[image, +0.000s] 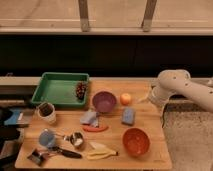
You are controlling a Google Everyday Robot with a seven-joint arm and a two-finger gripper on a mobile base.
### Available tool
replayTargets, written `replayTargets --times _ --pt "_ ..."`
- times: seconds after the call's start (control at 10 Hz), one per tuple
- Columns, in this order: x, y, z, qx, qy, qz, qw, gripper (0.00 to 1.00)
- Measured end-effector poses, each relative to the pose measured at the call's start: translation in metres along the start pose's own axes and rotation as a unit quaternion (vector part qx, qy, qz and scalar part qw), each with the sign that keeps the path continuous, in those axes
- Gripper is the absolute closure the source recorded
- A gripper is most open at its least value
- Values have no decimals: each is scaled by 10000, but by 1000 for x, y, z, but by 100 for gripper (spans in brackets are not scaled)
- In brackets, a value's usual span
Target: Place pepper in table surface
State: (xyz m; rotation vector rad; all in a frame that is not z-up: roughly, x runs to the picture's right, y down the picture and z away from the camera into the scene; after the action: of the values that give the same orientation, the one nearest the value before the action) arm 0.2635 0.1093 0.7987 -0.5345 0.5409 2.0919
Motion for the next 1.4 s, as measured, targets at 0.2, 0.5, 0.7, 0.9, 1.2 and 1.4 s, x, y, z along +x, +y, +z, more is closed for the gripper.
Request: replayTargets --times 0.2,0.5,0.7,0.9,1.2,1.4 --pt "0 0 0 0 0 0 10000 21" --pt "0 0 0 0 0 0 10000 21" --pt "0 0 0 0 0 0 10000 21" --pt "0 0 0 0 0 0 10000 21" --pt "7 8 0 29 4 -281 9996 21" --pt "20 38 3 37 14 -775 9970 21"
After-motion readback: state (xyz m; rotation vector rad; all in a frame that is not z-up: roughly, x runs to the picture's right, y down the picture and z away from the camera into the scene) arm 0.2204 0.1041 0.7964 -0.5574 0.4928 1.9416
